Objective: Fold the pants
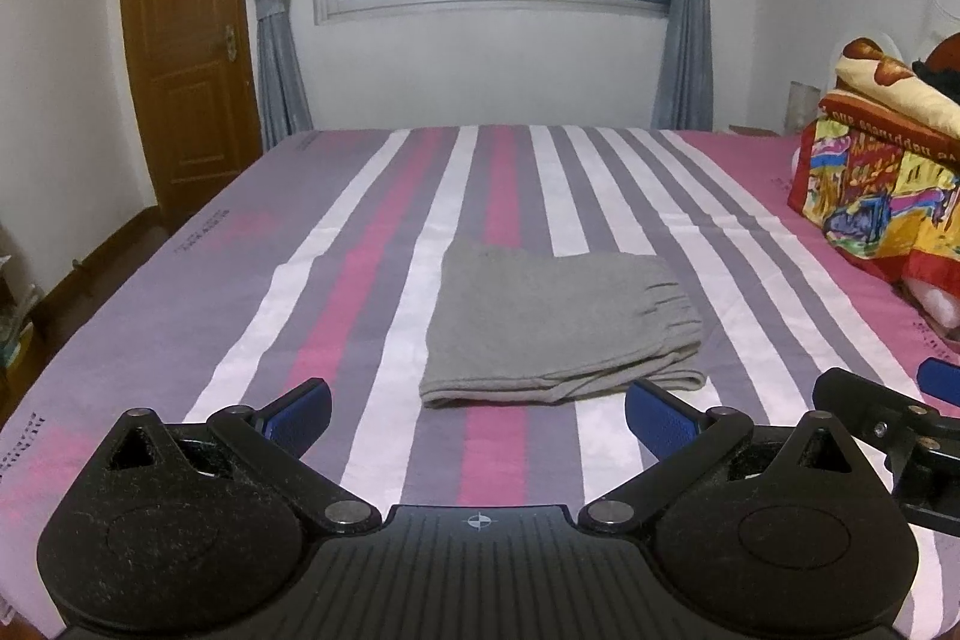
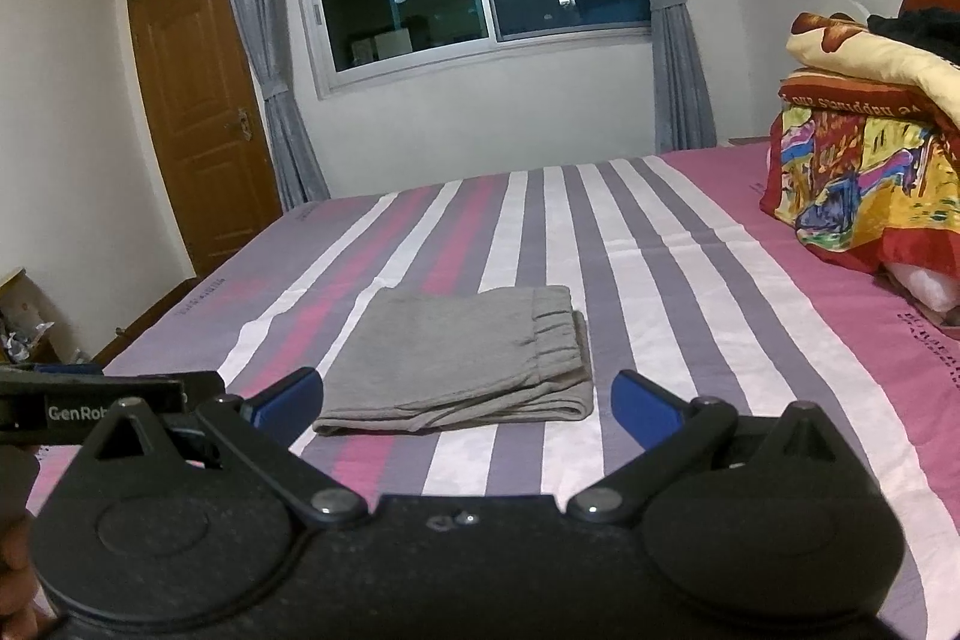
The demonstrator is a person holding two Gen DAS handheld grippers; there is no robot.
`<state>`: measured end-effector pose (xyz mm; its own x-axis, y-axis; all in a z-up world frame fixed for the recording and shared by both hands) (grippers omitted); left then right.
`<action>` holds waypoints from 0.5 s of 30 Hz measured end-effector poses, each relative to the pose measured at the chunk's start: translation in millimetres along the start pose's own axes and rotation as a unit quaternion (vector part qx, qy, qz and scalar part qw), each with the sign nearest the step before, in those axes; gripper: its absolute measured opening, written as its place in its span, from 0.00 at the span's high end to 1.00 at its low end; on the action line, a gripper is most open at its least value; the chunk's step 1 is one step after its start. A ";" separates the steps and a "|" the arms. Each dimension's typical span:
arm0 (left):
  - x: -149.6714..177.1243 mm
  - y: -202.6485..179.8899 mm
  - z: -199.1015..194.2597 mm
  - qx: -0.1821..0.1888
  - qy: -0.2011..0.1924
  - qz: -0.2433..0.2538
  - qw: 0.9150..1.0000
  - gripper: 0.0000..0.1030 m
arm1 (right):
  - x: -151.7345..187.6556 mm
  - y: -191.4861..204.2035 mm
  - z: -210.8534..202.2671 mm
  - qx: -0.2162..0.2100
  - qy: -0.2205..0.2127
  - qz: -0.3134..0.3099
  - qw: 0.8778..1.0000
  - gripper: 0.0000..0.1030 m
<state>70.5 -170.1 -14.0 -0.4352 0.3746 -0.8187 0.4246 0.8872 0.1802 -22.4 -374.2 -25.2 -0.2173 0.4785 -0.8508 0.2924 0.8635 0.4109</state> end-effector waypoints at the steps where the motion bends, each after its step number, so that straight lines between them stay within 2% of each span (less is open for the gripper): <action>1: 0.0 0.3 0.5 0.000 0.000 -0.001 1.000 0.00 | 0.1 0.7 0.7 0.002 0.000 -0.001 1.000 0.00; 11: -0.8 3.5 6.1 -0.010 0.002 0.000 1.000 0.00 | -1.6 -1.4 1.5 0.012 -0.004 0.001 1.000 0.00; 15: -1.4 3.5 8.0 -0.001 0.001 -0.004 1.000 0.00 | -1.3 -0.8 3.7 0.010 -0.002 -0.001 1.000 0.00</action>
Point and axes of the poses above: each gripper's, at about its wrist camera, not at the fingertips, and z roughly the way its jaws point, y to its left, x to its underside, the point moved 8 cm from there along z, roughly the way its jaws point, and after that the axes turned 8 degrees about z, right-handed, at the moved point
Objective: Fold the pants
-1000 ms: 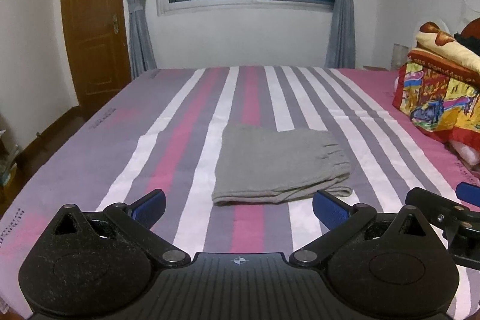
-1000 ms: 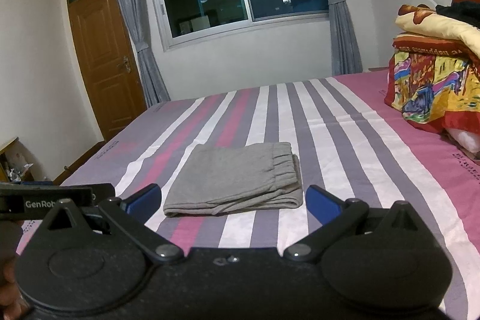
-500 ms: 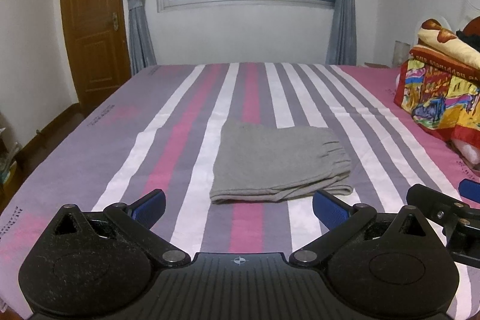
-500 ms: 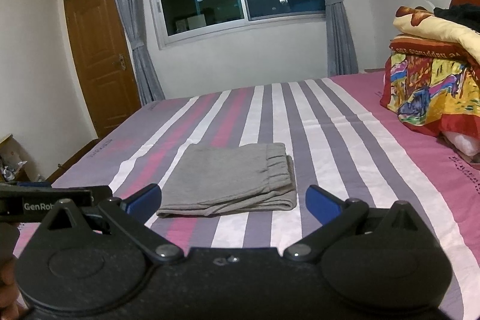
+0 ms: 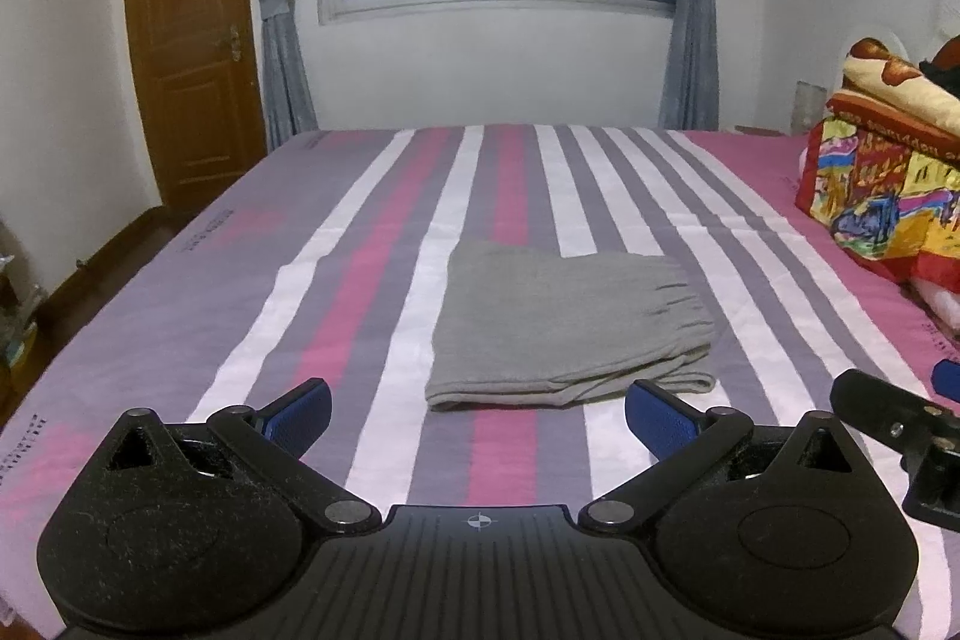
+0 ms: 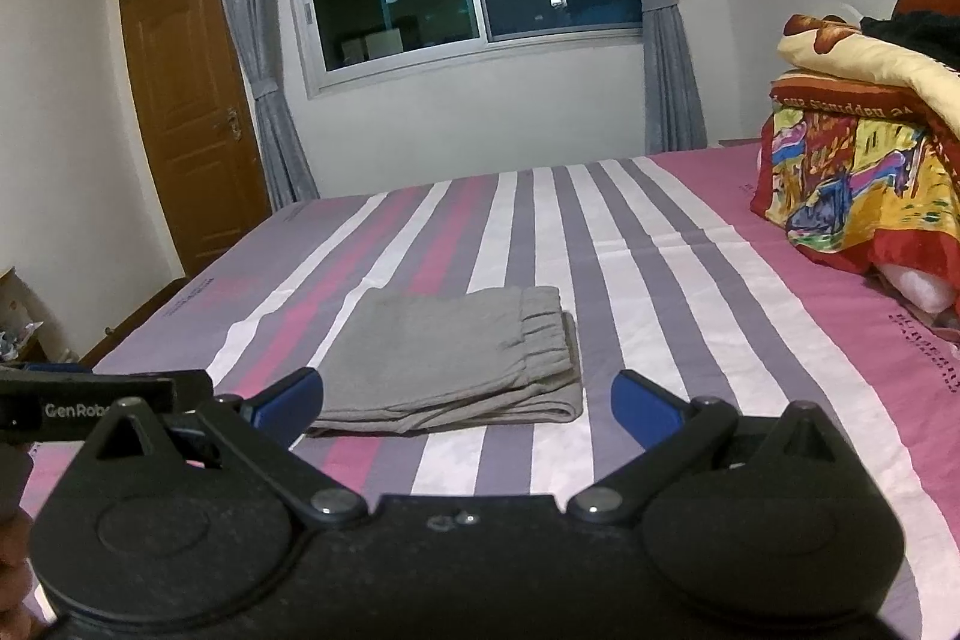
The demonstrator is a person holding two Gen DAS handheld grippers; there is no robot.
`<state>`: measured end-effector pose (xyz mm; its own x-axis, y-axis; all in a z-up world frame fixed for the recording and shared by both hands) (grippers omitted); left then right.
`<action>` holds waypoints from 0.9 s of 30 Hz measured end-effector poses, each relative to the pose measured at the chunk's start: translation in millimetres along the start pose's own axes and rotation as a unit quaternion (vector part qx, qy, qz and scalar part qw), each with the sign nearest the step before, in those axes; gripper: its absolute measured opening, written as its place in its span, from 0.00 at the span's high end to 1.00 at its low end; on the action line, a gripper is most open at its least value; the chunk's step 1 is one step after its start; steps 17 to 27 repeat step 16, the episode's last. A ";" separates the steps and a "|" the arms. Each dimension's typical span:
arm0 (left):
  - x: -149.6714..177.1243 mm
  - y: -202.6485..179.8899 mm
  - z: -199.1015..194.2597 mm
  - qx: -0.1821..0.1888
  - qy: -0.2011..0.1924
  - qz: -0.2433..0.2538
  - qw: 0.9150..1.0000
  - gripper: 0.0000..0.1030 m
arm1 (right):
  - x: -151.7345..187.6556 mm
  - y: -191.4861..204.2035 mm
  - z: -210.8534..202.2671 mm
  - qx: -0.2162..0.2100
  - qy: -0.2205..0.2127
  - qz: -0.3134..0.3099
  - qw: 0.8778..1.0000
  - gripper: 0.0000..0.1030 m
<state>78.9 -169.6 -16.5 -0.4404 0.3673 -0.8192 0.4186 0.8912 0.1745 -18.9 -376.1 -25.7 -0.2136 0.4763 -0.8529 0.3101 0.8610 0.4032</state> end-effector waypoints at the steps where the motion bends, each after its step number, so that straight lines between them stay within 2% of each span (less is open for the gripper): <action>1: -0.1 0.6 1.5 0.007 0.000 -0.004 1.000 0.00 | -0.2 -0.3 0.9 0.000 0.001 0.000 1.000 0.00; 5: 0.5 8.0 7.7 0.043 -0.009 -0.041 0.998 0.00 | -0.1 -1.6 5.8 0.001 0.004 0.000 1.000 0.00; 9: 3.0 20.7 25.0 0.039 -0.006 -0.087 0.995 0.00 | 1.2 -3.5 12.6 0.001 0.009 0.000 1.000 0.00; 16: 1.1 19.0 66.0 0.019 0.010 -0.048 0.999 0.00 | 4.8 -5.8 34.6 0.003 0.023 0.000 1.000 0.00; 27: 1.1 19.0 66.0 0.019 0.010 -0.048 0.999 0.00 | 4.8 -5.8 34.6 0.003 0.023 0.000 1.000 0.00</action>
Point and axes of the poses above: each gripper's, at about its wrist camera, not at the fingertips, and z roughly the way its jaws point, y to its left, x to its underside, the point moved 8 cm from there along z, roughly the way its jaws point, and after that the axes turned 8 degrees about z, right-handed, at the moved point
